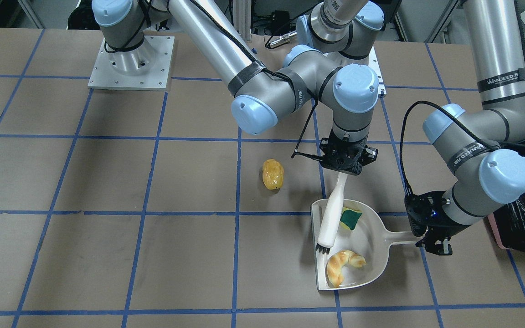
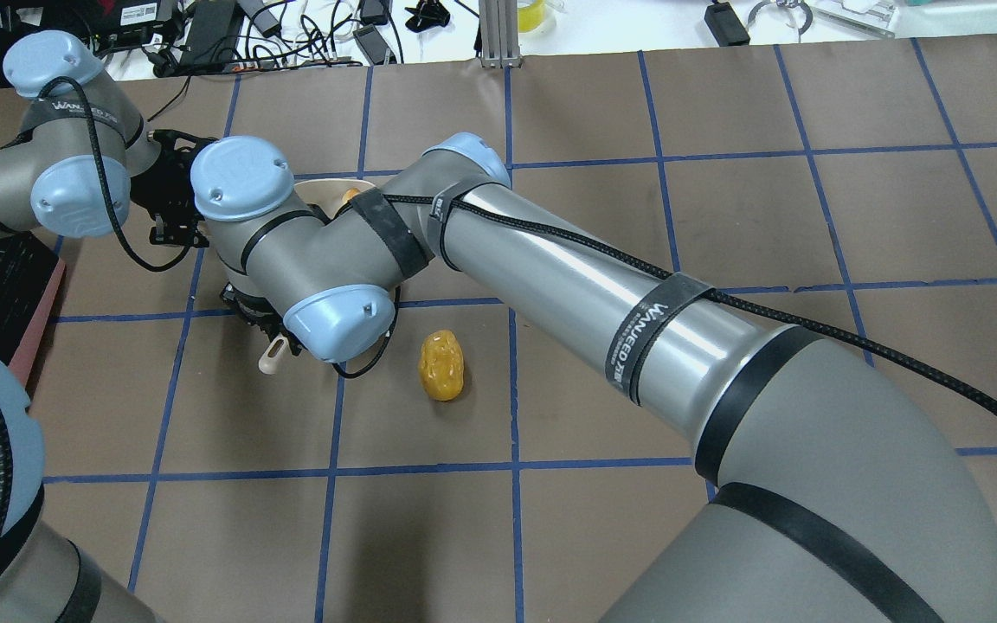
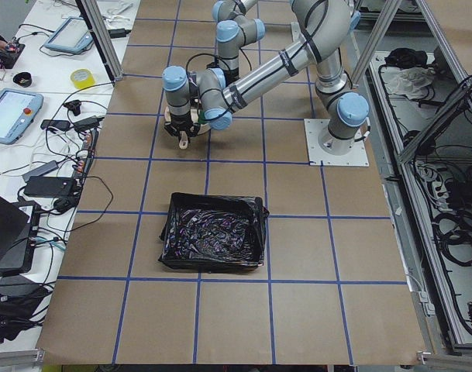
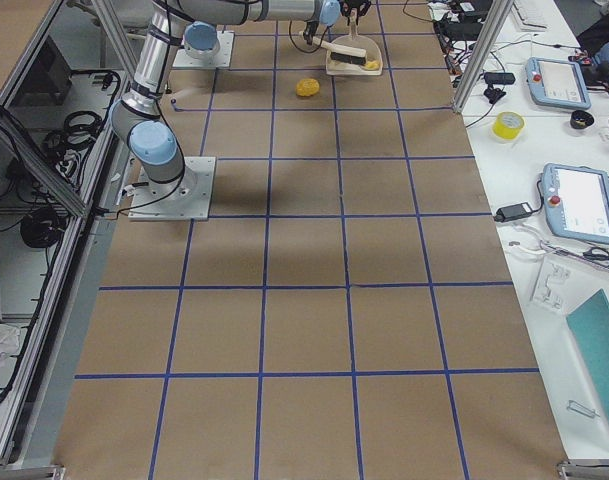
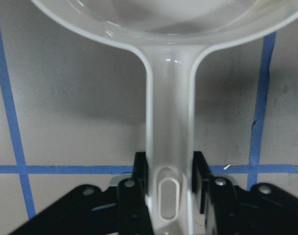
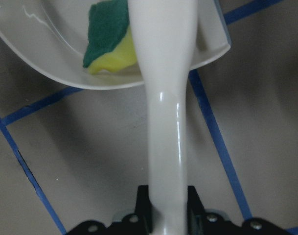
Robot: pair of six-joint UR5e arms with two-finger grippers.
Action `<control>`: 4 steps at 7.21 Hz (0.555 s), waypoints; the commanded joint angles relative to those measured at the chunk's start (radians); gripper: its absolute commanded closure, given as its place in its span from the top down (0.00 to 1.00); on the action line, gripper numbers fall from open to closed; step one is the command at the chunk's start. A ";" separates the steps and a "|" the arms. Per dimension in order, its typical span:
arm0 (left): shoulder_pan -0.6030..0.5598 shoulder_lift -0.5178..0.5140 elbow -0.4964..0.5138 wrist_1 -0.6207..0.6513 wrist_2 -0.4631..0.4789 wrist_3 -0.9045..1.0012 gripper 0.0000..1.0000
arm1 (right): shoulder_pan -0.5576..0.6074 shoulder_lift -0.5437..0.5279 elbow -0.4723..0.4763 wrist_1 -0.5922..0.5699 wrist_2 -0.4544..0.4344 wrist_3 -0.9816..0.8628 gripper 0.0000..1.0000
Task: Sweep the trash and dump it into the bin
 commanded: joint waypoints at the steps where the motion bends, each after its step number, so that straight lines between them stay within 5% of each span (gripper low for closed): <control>1: 0.000 0.000 0.000 0.000 0.000 0.000 0.00 | 0.051 -0.002 0.000 0.003 0.003 0.092 0.00; 4: 0.000 0.000 0.000 0.000 0.000 0.000 0.00 | 0.103 -0.017 0.002 0.026 0.004 0.181 0.00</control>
